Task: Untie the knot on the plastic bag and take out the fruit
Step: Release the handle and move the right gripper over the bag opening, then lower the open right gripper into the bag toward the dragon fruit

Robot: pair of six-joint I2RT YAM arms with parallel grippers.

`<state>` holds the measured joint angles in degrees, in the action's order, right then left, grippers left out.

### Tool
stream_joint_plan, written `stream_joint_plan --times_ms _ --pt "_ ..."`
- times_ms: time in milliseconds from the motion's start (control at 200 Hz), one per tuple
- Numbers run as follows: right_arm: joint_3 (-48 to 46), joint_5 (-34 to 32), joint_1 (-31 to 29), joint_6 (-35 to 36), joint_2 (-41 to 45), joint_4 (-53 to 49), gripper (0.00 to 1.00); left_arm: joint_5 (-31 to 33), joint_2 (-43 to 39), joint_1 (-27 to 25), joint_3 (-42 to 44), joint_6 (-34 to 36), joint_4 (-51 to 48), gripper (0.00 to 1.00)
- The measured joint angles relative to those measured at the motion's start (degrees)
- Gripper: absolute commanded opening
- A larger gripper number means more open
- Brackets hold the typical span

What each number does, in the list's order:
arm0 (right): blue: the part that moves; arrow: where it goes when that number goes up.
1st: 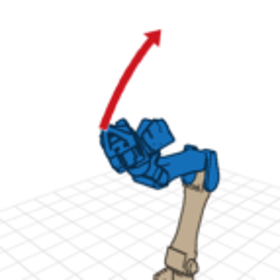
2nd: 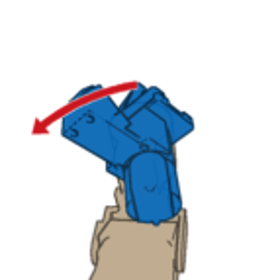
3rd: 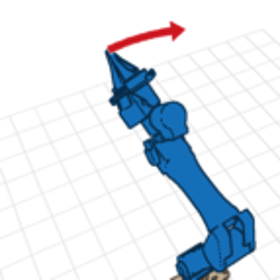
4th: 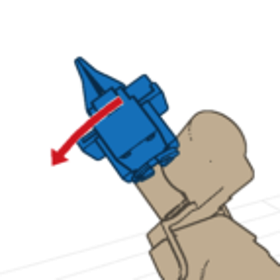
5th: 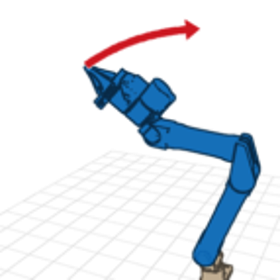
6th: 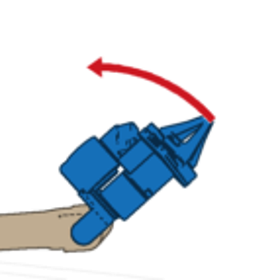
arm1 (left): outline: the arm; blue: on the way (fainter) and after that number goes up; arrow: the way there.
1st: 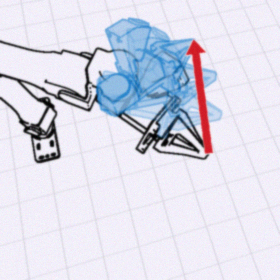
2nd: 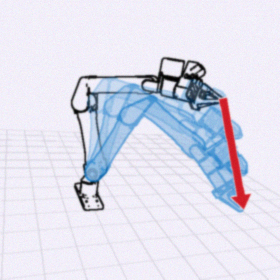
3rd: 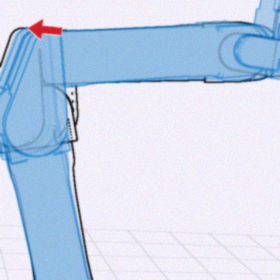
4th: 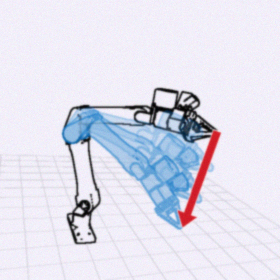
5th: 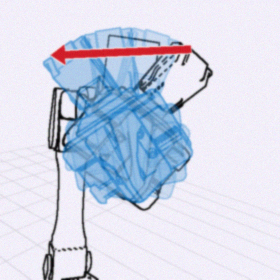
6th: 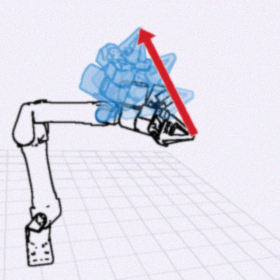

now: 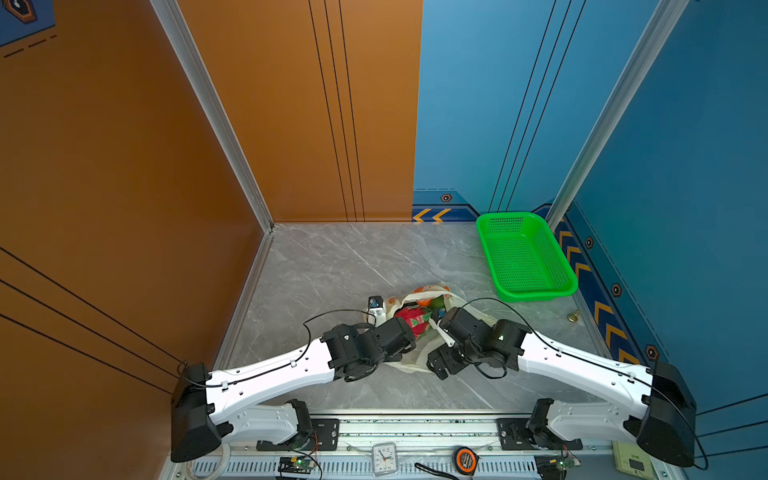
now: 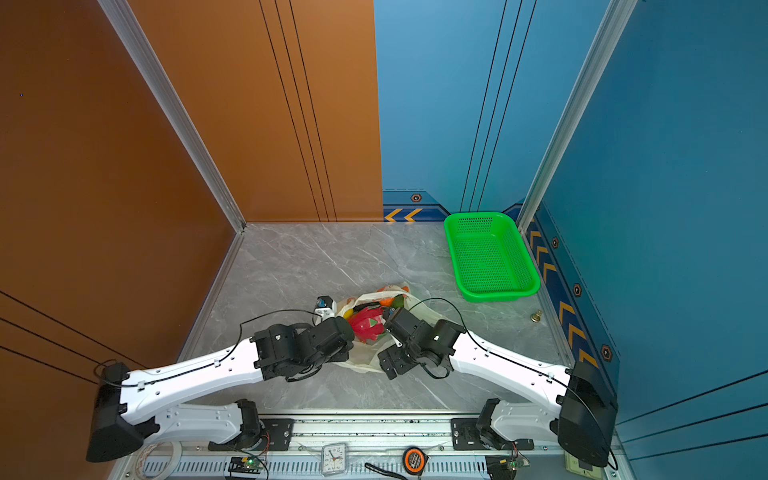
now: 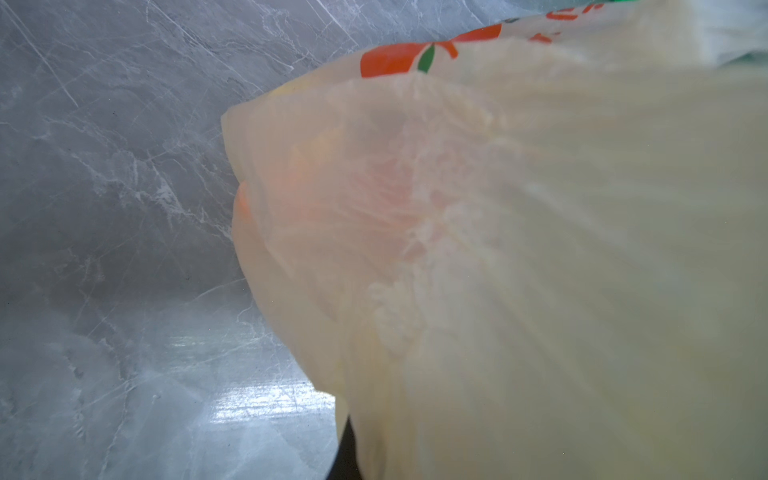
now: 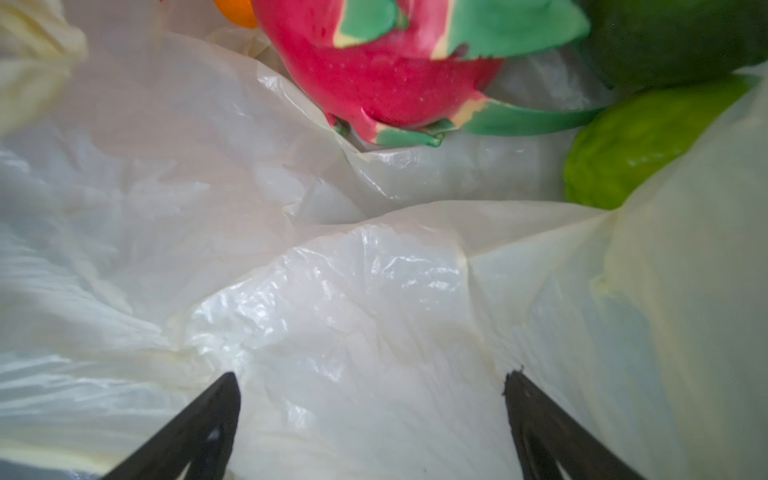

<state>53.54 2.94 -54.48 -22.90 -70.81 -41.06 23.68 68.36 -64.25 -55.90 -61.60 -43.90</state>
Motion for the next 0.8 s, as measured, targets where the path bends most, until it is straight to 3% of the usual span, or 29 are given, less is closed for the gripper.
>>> stream_joint_plan --times_ms 185,421,581,796 --pt "11.1 2.9 2.6 0.6 -4.8 0.2 0.93 0.5 -0.1 -0.6 0.7 0.0 0.0 0.0" --pt "12.5 7.5 7.7 0.4 -11.9 6.4 0.9 1.5 -0.1 -0.7 0.7 0.0 0.1 0.0" --pt "11.7 6.9 10.6 -1.3 -16.4 17.2 1.0 1.8 -0.1 -1.2 0.7 0.0 0.4 0.0" --pt "8.3 -1.1 11.0 -3.0 -17.6 36.8 1.0 1.7 0.1 -2.4 0.7 0.0 1.4 0.0"
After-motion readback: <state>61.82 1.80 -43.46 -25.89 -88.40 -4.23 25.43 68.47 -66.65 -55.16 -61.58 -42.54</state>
